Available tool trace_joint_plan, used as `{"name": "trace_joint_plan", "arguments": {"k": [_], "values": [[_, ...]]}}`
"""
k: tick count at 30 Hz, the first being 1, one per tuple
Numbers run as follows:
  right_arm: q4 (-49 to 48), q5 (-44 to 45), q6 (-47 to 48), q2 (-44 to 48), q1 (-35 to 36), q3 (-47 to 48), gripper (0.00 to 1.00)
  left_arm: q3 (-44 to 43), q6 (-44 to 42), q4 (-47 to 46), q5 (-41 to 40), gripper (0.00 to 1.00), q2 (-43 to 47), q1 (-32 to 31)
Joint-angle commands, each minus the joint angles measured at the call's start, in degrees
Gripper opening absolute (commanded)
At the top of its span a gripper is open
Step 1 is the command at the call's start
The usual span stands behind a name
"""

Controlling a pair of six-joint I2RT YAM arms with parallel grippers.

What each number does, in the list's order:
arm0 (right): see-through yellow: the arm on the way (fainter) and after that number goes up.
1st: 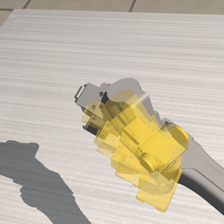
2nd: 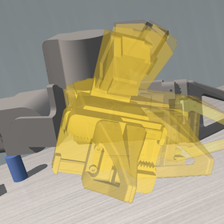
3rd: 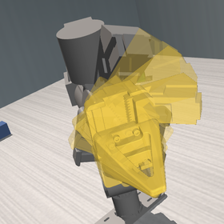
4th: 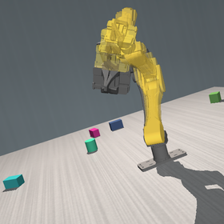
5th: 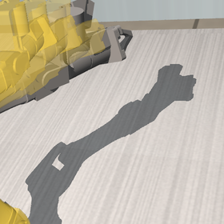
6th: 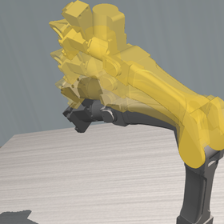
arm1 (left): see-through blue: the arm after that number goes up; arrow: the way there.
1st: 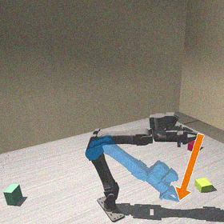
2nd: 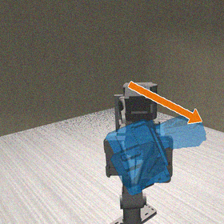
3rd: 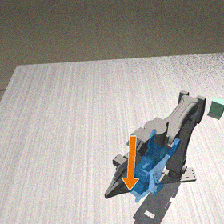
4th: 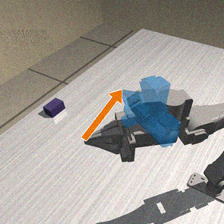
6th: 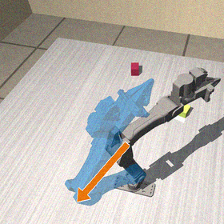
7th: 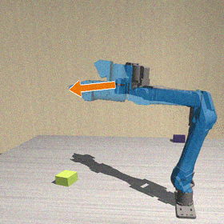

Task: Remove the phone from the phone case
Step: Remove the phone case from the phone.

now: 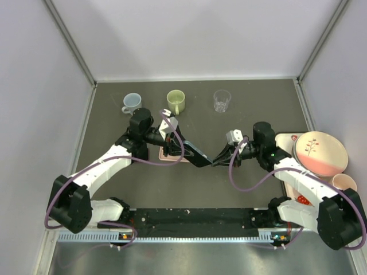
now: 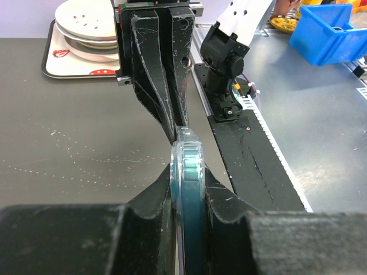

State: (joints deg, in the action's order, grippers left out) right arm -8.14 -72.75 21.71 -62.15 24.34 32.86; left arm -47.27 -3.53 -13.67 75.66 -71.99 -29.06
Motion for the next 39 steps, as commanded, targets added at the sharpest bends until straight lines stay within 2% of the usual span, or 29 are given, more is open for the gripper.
{"name": "trace_joint_plan", "arguments": {"k": [1,3,4,14,17,18,21,28,31,39], "values": [[-8.33,4.97,3.32,0.54,0.18,5.71,0.00,-0.20,-0.07,4.88,12.76,0.00,0.00,-4.87],[0.80,6.04,7.97,0.36,0.18,9.40,0.00,-0.28,-0.16,4.88,12.41,0.00,-0.26,-4.95],[2.24,6.74,7.99,0.28,0.18,10.81,0.05,-0.28,-0.16,4.88,12.23,0.00,-0.35,-4.95],[12.00,6.57,12.65,0.36,0.71,13.54,0.24,-0.46,-0.34,4.88,10.12,0.00,-0.70,-4.95],[13.41,6.13,14.05,0.36,0.97,13.90,0.19,-0.55,-0.16,4.80,9.95,0.00,-0.96,-4.95],[13.85,5.96,14.40,0.36,0.89,13.98,0.10,-0.55,-0.25,4.88,9.95,0.00,-1.05,-4.95],[15.52,5.78,16.34,0.19,1.06,14.42,0.00,-0.55,-0.25,4.88,9.77,0.00,-1.05,-4.95],[17.89,4.37,19.67,0.45,1.76,14.86,0.00,-0.55,0.01,4.88,10.56,0.00,-1.49,-5.04],[21.49,4.46,26.07,0.89,2.64,14.95,0.00,-0.55,0.10,4.88,11.26,0.00,-1.49,-5.13],[25.81,5.25,32.25,1.59,4.40,15.65,0.00,-0.46,0.28,4.88,12.41,0.00,-2.28,-5.75]]}}
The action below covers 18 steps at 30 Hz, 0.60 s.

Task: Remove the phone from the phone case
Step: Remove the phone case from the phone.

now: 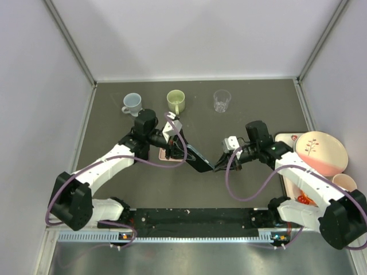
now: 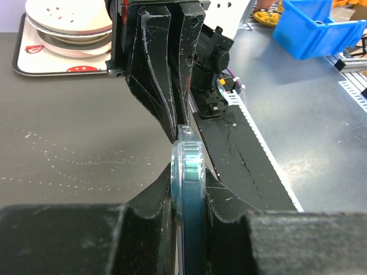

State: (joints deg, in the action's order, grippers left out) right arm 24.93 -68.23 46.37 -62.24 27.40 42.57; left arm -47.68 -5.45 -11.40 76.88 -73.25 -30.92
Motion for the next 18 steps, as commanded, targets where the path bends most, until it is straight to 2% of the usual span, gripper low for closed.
{"name": "trace_joint_plan", "arguments": {"k": [1,13,15,16,18], "values": [[-7.26,0.73,7.94,1.77,1.43,5.86,0.00,-0.04,2.20,2.61,11.36,0.00,-1.10,-3.98],[-7.35,3.10,9.53,2.30,1.96,5.51,0.00,-0.22,1.24,2.78,10.04,0.00,-0.75,-4.33],[-8.31,4.06,7.96,2.47,1.96,5.86,0.00,-0.39,1.41,2.79,7.08,0.00,-0.05,-4.15],[-10.23,4.85,2.99,2.30,1.87,6.04,0.00,-0.57,1.50,2.79,5.57,0.00,0.21,-3.98],[-14.10,7.04,-2.49,1.86,1.70,5.95,0.13,-0.92,2.28,2.17,1.89,0.00,1.09,-3.02]]}}
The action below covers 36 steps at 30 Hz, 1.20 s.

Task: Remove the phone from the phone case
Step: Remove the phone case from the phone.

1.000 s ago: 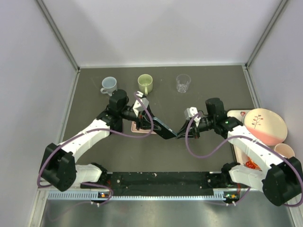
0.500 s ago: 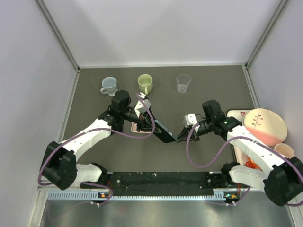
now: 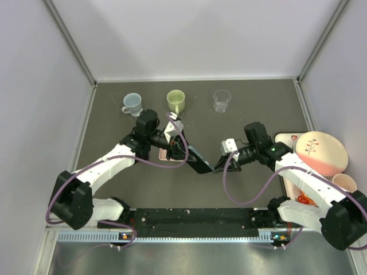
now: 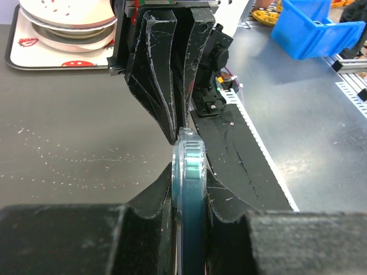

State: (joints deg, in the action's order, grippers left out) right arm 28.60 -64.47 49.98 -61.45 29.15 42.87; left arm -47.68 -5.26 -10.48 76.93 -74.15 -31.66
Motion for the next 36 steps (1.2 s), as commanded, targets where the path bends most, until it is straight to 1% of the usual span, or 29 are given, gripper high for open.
{"name": "trace_joint_plan", "arguments": {"k": [1,2,3,4,5,6,7,9,10,11,12,13,14,15,16,18,19,21,22,23,24,25,26,27,29,33,36], "values": [[-19.27,3.03,-7.95,0.81,-0.14,5.73,0.21,-0.57,4.88,-0.23,0.69,0.00,2.25,-2.01],[-19.81,2.42,-8.57,0.37,-0.32,5.64,0.30,-0.05,7.34,-5.90,-0.28,0.00,2.52,-1.48],[-21.03,1.72,-9.62,0.19,-0.41,4.77,0.34,0.74,10.06,-9.61,-1.15,0.00,2.69,-0.43],[-24.00,1.19,-12.59,0.02,-0.41,4.33,0.36,2.84,16.62,-14.61,-2.56,0.00,2.87,0.28],[-25.94,0.49,-14.28,-0.16,-0.49,3.89,0.41,3.90,19.73,-18.57,-3.00,0.00,3.04,0.98],[-27.88,-0.39,-16.12,-0.60,-0.67,3.10,0.42,4.87,22.28,-25.14,-3.44,0.00,3.13,2.29],[-29.90,-0.57,-19.79,-0.86,-0.76,2.75,0.43,6.01,25.09,-26.59,-4.41,0.00,3.31,2.91],[-35.70,-1.18,-23.68,-1.30,-1.19,1.78,0.46,6.63,26.17,-28.62,-5.12,0.00,3.92,4.32],[-38.07,-1.19,-27.52,-1.48,-1.37,1.34,0.47,6.98,27.04,-29.15,-5.21,0.00,4.10,4.67],[-42.09,-1.27,-29.22,-1.48,-1.46,0.90,0.48,7.25,27.84,-30.29,-5.03,0.00,4.27,4.94],[-44.31,-1.10,-30.71,-1.39,-1.63,-0.06,0.48,7.60,28.89,-31.69,-4.94,0.00,4.28,5.12],[-46.33,-1.01,-34.21,-1.48,-2.07,-0.59,0.48,8.12,31.34,-35.19,-4.94,0.00,4.28,5.20],[-51.57,-1.01,-36.33,-1.57,-2.34,-1.73,0.49,8.57,32.67,-36.96,-4.94,0.00,4.28,5.29],[-54.24,-0.92,-38.70,-1.74,-2.60,-2.26,0.49,9.27,35.03,-38.72,-5.03,0.00,4.28,5.55],[-57.05,-0.84,-43.69,-1.83,-3.30,-2.79,0.49,9.62,36.10,-42.04,-5.20,0.00,4.28,5.64],[-65.20,0.48,-48.11,-2.09,-3.57,-4.37,0.49,10.58,38.55,-44.53,-6.51,0.00,4.36,5.99],[-67.77,1.09,-51.96,-2.27,-3.83,-4.90,0.50,10.94,39.26,-46.28,-7.13,0.00,4.45,6.17],[-73.47,2.94,-54.53,-2.71,-3.83,-6.39,0.50,11.47,40.58,-47.44,-8.80,0.00,4.28,6.43],[-75.16,3.55,-56.72,-2.80,-3.83,-6.83,0.50,11.73,41.20,-47.96,-9.16,0.00,4.28,6.44],[-76.66,4.34,-57.61,-3.15,-3.92,-7.79,0.51,12.08,41.81,-50.49,-9.68,0.00,4.19,6.61],[-78.50,4.78,-58.49,-3.24,-3.83,-8.24,0.51,13.30,44.26,-52.78,-10.82,0.00,4.01,6.70],[-81.22,4.96,-60.07,-3.41,-3.92,-8.68,0.51,14.01,45.67,-55.93,-11.44,0.00,3.49,6.87],[-82.64,5.14,-60.78,-3.67,-4.10,-9.38,0.51,14.71,47.25,-61.53,-11.79,0.00,3.14,6.96],[-83.87,4.97,-61.48,-3.76,-4.27,-9.73,0.51,15.77,50.49,-64.55,-12.23,0.00,2.52,7.14],[-87.56,4.44,-63.50,-4.20,-4.62,-10.52,0.50,15.95,53.23,-68.08,-12.50,0.00,0.94,7.49],[-90.91,2.24,-67.28,-5.78,-4.71,-10.79,0.50,17.17,58.68,-76.76,-14.25,0.00,-0.91,8.19],[-94.95,2.24,-70.35,-7.10,-4.62,-11.32,0.50,18.41,59.57,-79.69,-16.36,0.00,-1.44,8.19]]}}
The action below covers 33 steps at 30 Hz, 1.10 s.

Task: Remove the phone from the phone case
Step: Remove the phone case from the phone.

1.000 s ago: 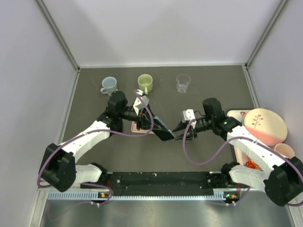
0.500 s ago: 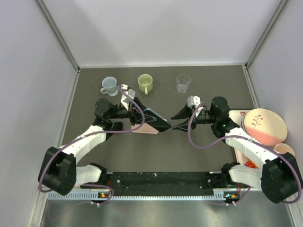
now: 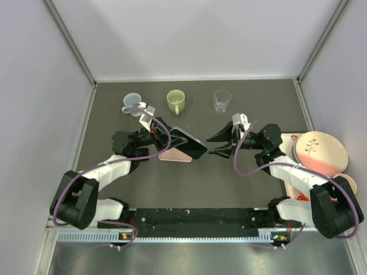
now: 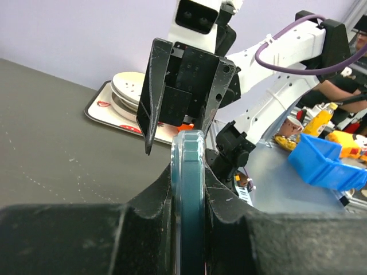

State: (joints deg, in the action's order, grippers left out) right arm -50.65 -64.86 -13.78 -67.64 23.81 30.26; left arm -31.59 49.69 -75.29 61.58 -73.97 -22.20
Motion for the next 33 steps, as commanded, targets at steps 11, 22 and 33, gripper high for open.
{"name": "trace_joint_plan", "arguments": {"k": [11,22,33], "values": [[-16.94,4.04,-10.74,-2.41,0.88,1.55,0.52,4.96,4.18,-16.30,-9.99,0.00,-0.12,0.57],[-17.99,10.18,-14.34,-4.34,0.71,0.94,0.53,6.11,9.37,-20.34,-13.24,0.00,0.94,6.28],[-25.62,10.02,-24.18,-12.08,0.71,1.47,0.49,4.79,11.57,-19.99,-13.16,0.00,4.62,6.29]]}}
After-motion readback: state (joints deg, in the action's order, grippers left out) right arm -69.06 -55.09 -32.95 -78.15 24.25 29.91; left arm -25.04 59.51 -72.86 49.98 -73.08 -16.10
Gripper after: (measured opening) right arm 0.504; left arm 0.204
